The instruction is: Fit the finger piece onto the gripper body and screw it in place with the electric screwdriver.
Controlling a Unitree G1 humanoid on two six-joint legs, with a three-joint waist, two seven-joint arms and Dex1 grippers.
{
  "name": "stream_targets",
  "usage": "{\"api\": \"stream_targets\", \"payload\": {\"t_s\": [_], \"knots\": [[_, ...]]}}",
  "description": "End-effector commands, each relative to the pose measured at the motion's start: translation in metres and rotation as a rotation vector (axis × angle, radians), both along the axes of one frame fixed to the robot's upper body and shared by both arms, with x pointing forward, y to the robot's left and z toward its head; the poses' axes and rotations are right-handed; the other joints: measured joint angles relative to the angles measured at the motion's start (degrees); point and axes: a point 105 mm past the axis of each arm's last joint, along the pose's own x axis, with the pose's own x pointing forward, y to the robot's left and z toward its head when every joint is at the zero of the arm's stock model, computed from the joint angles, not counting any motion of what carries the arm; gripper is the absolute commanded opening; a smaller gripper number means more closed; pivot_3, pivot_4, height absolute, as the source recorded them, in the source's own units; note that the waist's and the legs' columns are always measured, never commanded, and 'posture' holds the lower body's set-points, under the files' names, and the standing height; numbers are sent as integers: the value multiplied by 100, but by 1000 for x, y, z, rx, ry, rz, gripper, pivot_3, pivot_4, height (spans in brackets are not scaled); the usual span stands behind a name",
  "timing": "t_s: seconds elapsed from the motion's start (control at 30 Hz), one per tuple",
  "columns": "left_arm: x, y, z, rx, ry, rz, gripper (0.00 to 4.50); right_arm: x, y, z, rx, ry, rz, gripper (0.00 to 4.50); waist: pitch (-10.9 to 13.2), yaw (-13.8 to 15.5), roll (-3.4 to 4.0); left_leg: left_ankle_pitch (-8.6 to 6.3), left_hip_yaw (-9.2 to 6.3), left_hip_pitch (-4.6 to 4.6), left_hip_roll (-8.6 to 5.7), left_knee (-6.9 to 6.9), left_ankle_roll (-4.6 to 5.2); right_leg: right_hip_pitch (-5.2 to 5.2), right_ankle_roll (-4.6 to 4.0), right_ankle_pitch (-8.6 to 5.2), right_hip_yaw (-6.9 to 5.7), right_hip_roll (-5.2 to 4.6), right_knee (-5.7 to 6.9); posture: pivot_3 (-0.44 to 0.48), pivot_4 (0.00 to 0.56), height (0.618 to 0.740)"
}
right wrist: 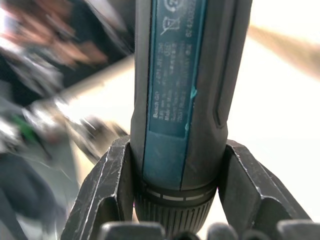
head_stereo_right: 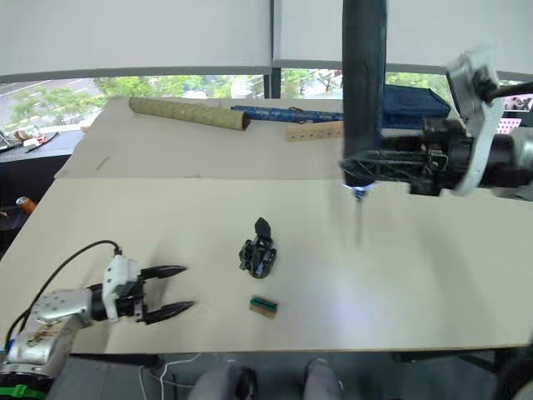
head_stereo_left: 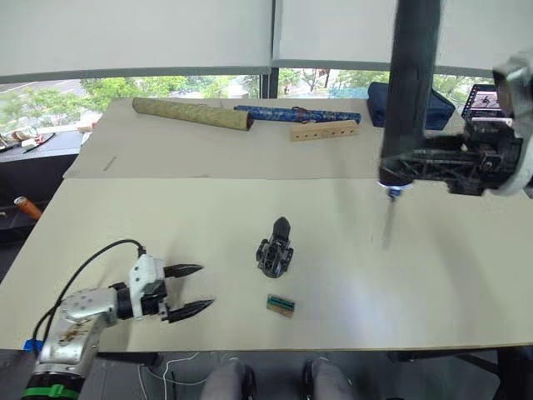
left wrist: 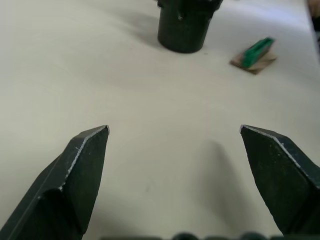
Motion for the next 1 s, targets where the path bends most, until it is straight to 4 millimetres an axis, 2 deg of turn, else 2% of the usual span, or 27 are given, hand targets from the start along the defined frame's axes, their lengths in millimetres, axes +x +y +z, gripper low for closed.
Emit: {"api": "stream_targets", "payload": {"t_s": [0.03,0.1,0.17,0.33,0.53,0.7,0.77,0.9,1.0], "knots": [[-7,4,27,-21,-67,-56,4439,4,-35,-36,-185,178,-104,1939,0,-11,0,-1,7,-17,-2,6,2,-5,2,2,1,-1,1,0,150,740],[-12,7,36,-26,-76,-63,4439,13,-65,-69,-360,263,-207,1939,1,-46,1,-1,29,-26,-7,7,5,-7,10,6,12,-3,8,0,150,740],[-14,7,42,-31,-81,-60,4439,19,-85,-88,-488,299,-250,1939,4,-86,3,0,40,-26,-6,9,5,-9,12,6,8,2,7,0,150,740],[-12,6,45,-24,-103,-19,4439,38,-102,-119,-626,340,-256,1939,23,-138,28,9,81,-21,4,8,-9,-20,23,8,21,24,19,0,150,740],[-8,18,48,15,-95,22,4439,46,-119,-142,-705,369,-248,1939,26,-100,32,23,96,-12,13,1,-32,-24,24,6,21,42,26,0,150,740],[-6,19,52,14,-81,40,4439,48,-123,-148,-707,380,-223,1939,26,-100,32,24,101,-10,10,7,-31,-13,27,5,22,42,21,0,150,740],[-7,19,51,14,-65,46,4500,52,-125,-146,-688,364,-243,3002,26,-105,31,24,101,-8,11,7,-31,-11,27,5,22,42,20,0,150,740],[-13,21,53,0,0,60,4500,58,-129,-132,-630,323,-300,4384,26,-117,31,25,102,0,12,6,-33,-8,27,5,23,43,25,0,150,740],[-13,27,53,27,-31,88,4500,55,-133,-120,-622,287,-295,4480,26,-107,32,26,101,4,12,4,-35,-8,27,4,23,43,27,0,150,740]]}}
